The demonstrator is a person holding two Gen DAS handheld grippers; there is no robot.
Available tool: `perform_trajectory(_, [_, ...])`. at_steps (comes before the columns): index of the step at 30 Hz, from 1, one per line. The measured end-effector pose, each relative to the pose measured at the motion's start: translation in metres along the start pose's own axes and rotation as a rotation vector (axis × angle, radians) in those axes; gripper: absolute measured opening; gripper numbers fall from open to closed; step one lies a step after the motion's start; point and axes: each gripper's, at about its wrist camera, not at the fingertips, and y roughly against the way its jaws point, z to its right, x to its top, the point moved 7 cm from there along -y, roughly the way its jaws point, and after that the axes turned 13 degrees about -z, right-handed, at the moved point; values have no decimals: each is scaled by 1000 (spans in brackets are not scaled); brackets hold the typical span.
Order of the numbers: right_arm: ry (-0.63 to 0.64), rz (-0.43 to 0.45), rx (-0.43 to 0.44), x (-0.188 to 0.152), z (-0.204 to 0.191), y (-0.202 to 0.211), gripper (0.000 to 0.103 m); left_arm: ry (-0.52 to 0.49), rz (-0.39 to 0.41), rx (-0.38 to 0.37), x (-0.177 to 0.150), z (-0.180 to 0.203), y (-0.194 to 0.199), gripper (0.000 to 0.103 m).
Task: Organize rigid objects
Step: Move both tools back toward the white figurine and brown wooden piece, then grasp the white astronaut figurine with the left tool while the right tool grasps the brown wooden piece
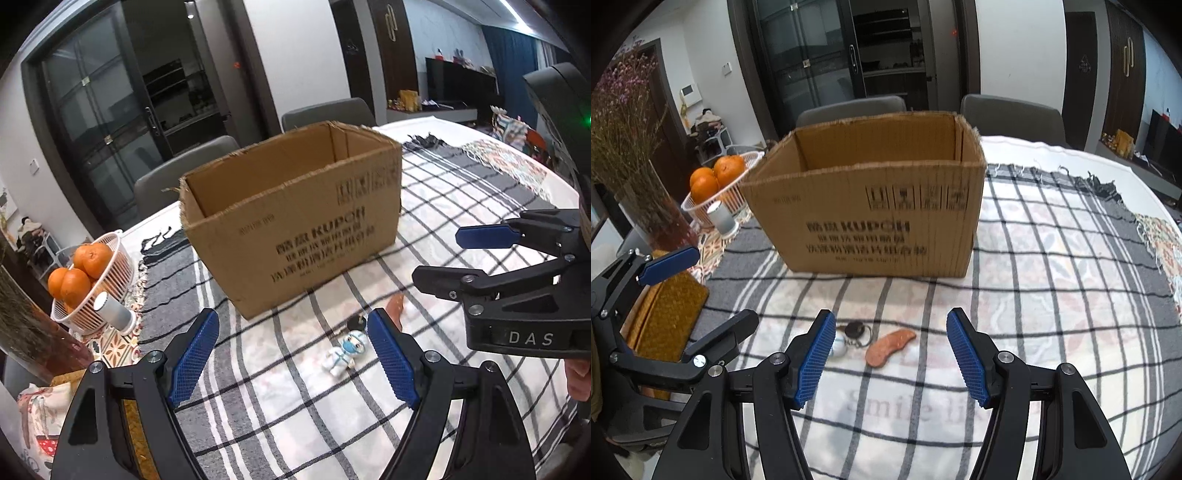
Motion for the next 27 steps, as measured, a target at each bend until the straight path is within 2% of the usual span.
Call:
perform_trajectory(19, [38, -106, -9, -28, 3, -49, 64, -156, -114, -70, -25, 29, -58, 82])
perform_trajectory(27, [93, -189, 16, -32, 1, -73, 64, -225, -137, -100, -22, 39, -76, 79])
